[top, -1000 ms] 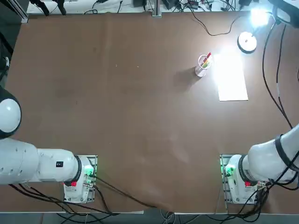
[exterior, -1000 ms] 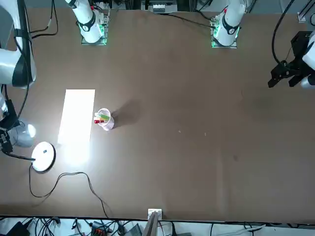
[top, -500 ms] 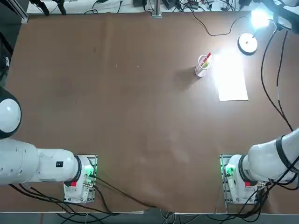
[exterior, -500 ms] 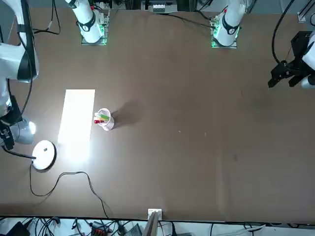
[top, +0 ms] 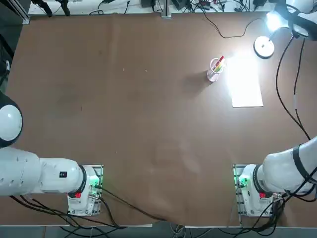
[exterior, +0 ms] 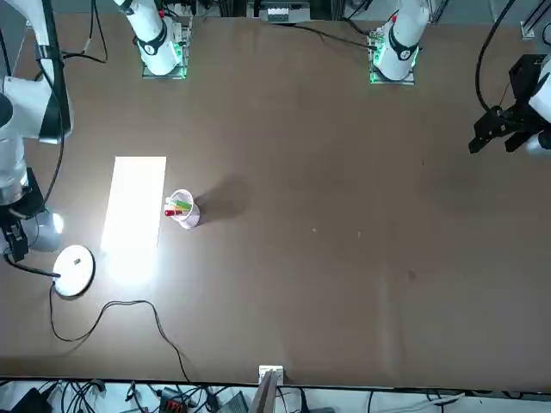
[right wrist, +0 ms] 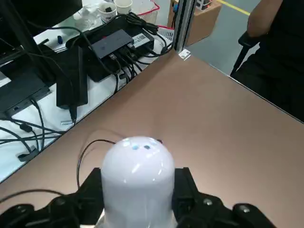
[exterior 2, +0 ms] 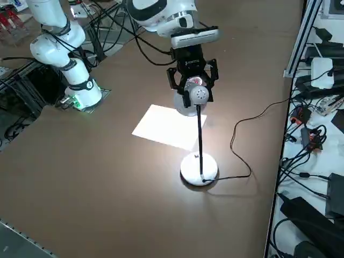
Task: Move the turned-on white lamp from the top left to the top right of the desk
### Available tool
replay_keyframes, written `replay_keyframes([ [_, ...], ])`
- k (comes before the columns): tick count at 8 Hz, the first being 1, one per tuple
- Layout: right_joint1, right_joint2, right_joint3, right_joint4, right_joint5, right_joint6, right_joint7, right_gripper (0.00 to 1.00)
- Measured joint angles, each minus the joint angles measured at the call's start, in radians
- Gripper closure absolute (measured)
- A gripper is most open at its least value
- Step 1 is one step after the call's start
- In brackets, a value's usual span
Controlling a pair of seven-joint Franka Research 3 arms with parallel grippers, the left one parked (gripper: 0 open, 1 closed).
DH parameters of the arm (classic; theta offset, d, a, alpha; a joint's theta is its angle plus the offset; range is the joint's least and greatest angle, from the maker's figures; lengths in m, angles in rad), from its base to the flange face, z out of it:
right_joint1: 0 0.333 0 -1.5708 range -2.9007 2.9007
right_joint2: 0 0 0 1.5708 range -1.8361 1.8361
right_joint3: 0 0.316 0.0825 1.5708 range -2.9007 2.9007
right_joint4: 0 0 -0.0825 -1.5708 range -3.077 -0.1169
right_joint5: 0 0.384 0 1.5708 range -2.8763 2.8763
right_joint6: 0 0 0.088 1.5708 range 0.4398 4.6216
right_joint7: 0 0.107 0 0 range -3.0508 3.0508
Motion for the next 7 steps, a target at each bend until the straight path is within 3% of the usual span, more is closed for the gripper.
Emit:
replay_keyframes([
  [7, 0.002, -0.013, 0.012, -0.028, -0.021, 0.005, 0.051, 0.28],
])
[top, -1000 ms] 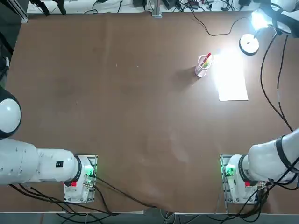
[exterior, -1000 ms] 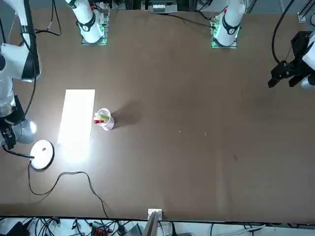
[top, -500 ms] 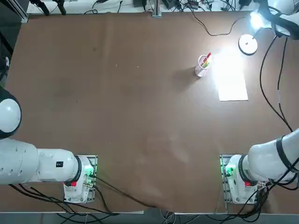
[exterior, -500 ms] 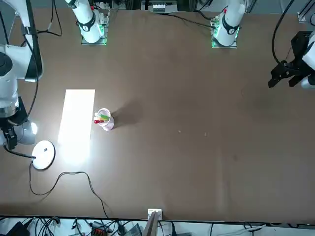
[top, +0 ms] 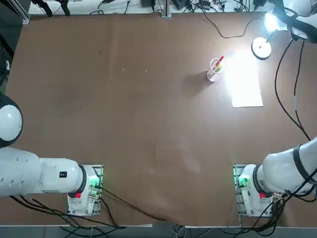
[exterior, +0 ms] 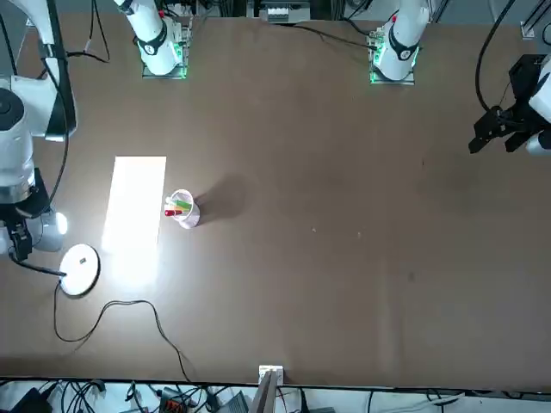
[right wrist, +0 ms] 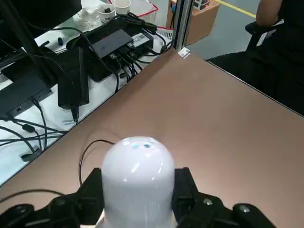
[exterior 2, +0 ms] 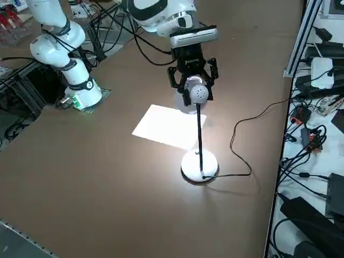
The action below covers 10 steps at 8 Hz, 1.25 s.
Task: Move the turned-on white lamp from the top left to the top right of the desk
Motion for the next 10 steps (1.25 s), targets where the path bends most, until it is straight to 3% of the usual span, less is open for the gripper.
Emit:
replay_keyframes([
  [3, 0.007, -0.002, 0.004, -0.021, -0.077, 0.002, 0.084, 0.28],
  [6, 0.013, -0.007, 0.004, -0.031, -0.089, 0.002, 0.099, 0.25],
  [8, 0.015, -0.013, 0.004, -0.031, -0.096, 0.002, 0.099, 0.0],
  [10, 0.015, -0.027, 0.005, -0.029, -0.097, 0.003, 0.099, 0.0],
])
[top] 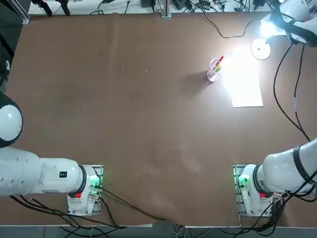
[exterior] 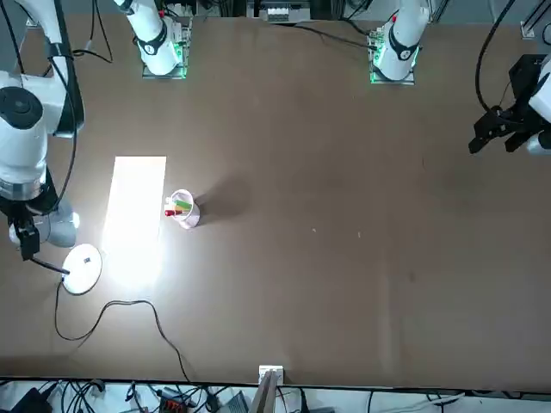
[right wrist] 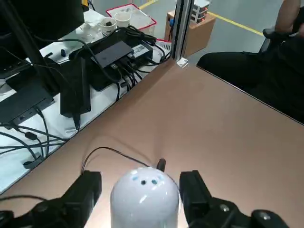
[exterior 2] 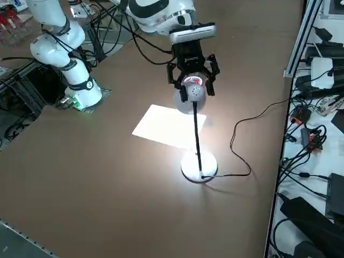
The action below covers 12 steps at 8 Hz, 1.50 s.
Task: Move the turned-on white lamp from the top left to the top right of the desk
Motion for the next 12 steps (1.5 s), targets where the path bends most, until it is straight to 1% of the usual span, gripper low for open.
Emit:
replay_keyframes([
  [3, 0.0, -0.055, 0.002, 0.003, 0.01, 0.001, -0.006, 0.0],
  [4, 0.0, -0.081, 0.002, 0.005, 0.06, 0.002, -0.045, 0.0],
  [5, 0.0, -0.105, -0.001, 0.014, 0.169, 0.001, -0.145, 0.0],
  [6, -0.005, -0.12, -0.008, 0.034, 0.3, -0.019, -0.279, 0.0],
  [7, -0.015, -0.124, -0.016, 0.068, 0.432, -0.084, -0.429, 0.0],
  [9, -0.059, -0.123, -0.023, 0.149, 0.664, -0.284, -0.731, 0.0],
  [10, -0.081, -0.122, -0.023, 0.19, 0.758, -0.389, -0.881, 0.0],
  [11, -0.092, -0.122, -0.023, 0.228, 0.818, -0.5, -1.017, 0.0],
  [12, -0.093, -0.122, -0.022, 0.258, 0.846, -0.594, -1.118, 0.0],
])
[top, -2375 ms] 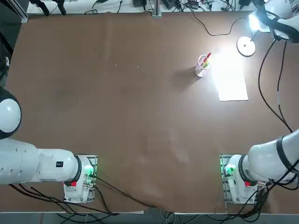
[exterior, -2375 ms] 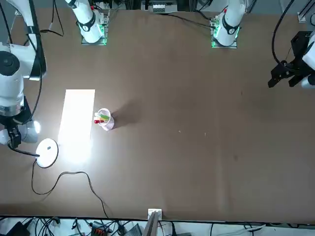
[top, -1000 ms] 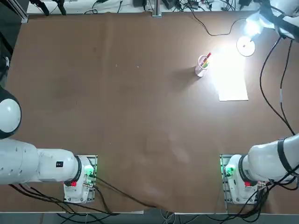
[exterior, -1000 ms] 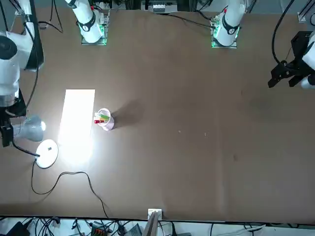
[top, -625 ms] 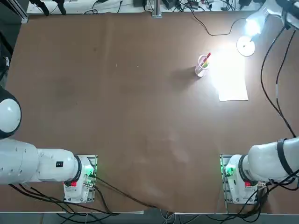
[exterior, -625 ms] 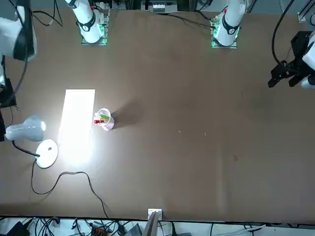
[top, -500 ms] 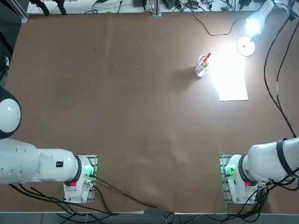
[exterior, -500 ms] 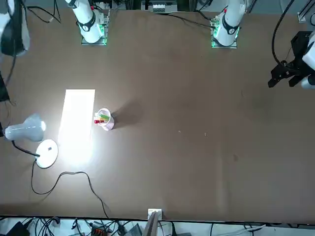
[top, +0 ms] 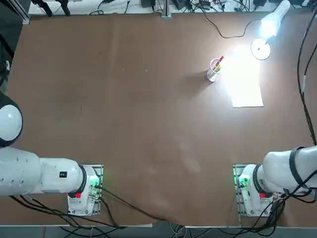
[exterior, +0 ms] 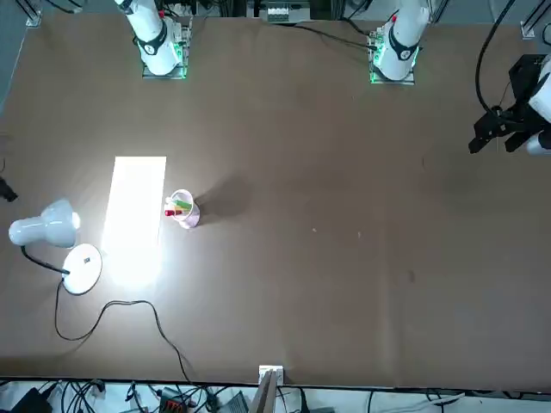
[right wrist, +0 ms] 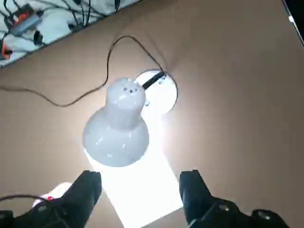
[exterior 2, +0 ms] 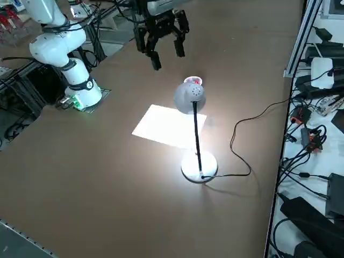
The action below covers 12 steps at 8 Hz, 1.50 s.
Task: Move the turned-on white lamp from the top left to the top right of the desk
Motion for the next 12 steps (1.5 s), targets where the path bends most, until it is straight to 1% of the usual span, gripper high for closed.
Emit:
replay_keyframes([
  [3, 0.012, -0.001, 0.016, 0.081, 0.019, -0.262, -0.288, 0.0],
  [4, 0.05, -0.006, 0.016, 0.099, 0.021, -0.31, -0.362, 0.0],
  [5, 0.106, -0.015, -0.002, 0.101, 0.021, -0.327, -0.367, 0.0],
  [6, 0.175, -0.028, -0.049, 0.101, 0.021, -0.339, -0.367, 0.0],
  [7, 0.214, -0.046, -0.092, 0.095, 0.021, -0.344, -0.36, 0.0],
  [8, 0.222, -0.068, -0.114, 0.077, 0.021, -0.343, -0.357, 0.0],
  [9, 0.224, -0.088, -0.122, 0.05, 0.023, -0.34, -0.357, 0.0],
  [12, 0.257, -0.11, -0.124, 0.013, 0.023, -0.317, -0.353, 0.0],
])
